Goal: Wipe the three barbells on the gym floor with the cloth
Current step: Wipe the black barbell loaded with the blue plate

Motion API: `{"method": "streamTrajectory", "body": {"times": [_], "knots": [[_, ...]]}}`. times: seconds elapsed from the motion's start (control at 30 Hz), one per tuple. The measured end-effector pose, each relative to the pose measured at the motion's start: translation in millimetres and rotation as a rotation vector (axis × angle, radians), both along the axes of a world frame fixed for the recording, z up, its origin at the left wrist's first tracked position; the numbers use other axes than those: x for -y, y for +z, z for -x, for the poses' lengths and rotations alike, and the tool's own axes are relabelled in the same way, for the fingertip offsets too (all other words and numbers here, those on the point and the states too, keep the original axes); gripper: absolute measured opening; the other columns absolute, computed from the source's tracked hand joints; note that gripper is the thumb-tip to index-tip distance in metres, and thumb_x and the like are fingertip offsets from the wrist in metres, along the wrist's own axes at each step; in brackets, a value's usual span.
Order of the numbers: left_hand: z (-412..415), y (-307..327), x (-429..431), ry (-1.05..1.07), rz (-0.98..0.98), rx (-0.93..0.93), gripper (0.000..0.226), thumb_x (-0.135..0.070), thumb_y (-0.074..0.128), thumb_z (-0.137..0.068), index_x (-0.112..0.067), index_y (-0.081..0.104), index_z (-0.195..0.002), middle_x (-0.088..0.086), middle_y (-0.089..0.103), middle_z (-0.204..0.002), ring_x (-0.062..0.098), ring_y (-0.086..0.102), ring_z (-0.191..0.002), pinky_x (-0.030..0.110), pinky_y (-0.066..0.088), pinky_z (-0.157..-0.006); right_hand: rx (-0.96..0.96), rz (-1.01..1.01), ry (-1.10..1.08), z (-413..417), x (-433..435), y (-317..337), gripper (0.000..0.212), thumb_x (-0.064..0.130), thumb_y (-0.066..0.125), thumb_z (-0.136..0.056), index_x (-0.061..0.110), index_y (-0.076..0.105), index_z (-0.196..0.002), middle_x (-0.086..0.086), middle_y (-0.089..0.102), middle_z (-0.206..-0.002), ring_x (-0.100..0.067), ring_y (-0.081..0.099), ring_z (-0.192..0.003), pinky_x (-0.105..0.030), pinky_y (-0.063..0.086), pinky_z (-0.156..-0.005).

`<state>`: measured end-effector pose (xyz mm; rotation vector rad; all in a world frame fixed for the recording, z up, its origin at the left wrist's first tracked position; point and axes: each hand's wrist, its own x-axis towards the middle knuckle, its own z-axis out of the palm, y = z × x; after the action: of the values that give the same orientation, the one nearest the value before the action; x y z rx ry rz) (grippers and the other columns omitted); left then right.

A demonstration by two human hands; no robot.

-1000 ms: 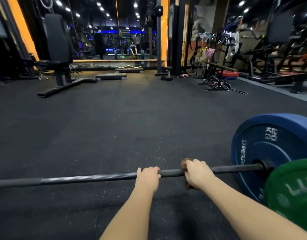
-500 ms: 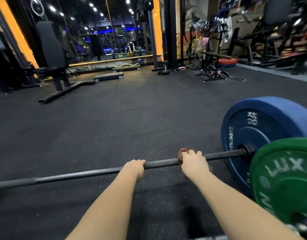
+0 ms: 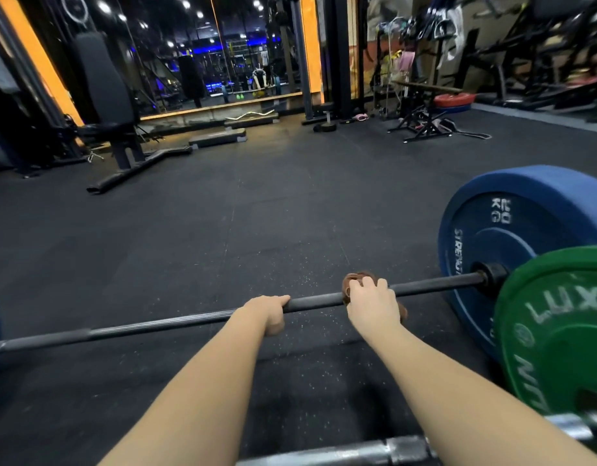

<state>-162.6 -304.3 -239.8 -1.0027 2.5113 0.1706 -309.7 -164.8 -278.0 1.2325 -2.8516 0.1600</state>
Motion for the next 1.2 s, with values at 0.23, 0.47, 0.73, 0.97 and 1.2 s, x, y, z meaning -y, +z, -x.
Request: {"method": "streamTrajectory", "body": {"times": [0.23, 0.47, 0.73, 0.97, 1.2], "knots": [[5, -34, 19, -0.065, 0.075, -0.113, 0.03, -0.015, 0.045, -0.103, -0.023, 0.049, -0.131, 0.002, 0.061, -0.133, 0.028, 0.057, -0.12, 0.037, 0.04, -0.098, -0.008, 0.124, 0.157, 14, -2, -11, 0.039, 0.038, 0.052, -0.101, 0.026, 0.051, -0.138, 0.001, 0.056, -0.137, -0.025, 0.047, -0.118, -0.037, 0.045, -0.097], [-3, -55, 28, -0.126, 0.225, -0.292, 0.012, -0.024, 0.043, -0.108, -0.021, 0.052, -0.115, 0.003, 0.067, -0.117, 0.029, 0.061, -0.106, 0.037, 0.038, -0.082, -0.097, 0.114, -0.075, 5, 7, -12, 0.035, 0.039, 0.049, -0.102, 0.02, 0.054, -0.13, -0.004, 0.059, -0.127, -0.026, 0.05, -0.113, -0.036, 0.045, -0.094], [-2, -60, 34, -0.126, 0.237, -0.325, 0.014, -0.027, 0.044, -0.108, -0.02, 0.054, -0.117, 0.004, 0.067, -0.117, 0.03, 0.061, -0.105, 0.033, 0.036, -0.077, 0.021, 0.19, 0.066, 0, 11, -13, 0.037, 0.042, 0.053, -0.098, 0.026, 0.055, -0.131, 0.002, 0.058, -0.125, -0.023, 0.048, -0.113, -0.035, 0.047, -0.091], [-2, -62, 34, -0.127, 0.223, -0.333, 0.018, -0.025, 0.043, -0.109, -0.02, 0.054, -0.122, 0.003, 0.065, -0.122, 0.028, 0.06, -0.11, 0.034, 0.035, -0.081, -0.091, 0.228, -0.138, 1, 5, -24, 0.041, 0.047, 0.053, -0.098, 0.023, 0.054, -0.131, -0.002, 0.057, -0.123, -0.024, 0.05, -0.108, -0.035, 0.049, -0.091], [1, -66, 38, -0.12, 0.21, -0.311, 0.021, -0.028, 0.045, -0.108, -0.022, 0.053, -0.126, 0.003, 0.064, -0.123, 0.029, 0.06, -0.111, 0.038, 0.043, -0.091, -0.003, 0.237, 0.22, -21, 21, -25, 0.04, 0.042, 0.059, -0.093, 0.024, 0.059, -0.129, -0.001, 0.059, -0.122, -0.026, 0.048, -0.109, -0.037, 0.048, -0.091]]}}
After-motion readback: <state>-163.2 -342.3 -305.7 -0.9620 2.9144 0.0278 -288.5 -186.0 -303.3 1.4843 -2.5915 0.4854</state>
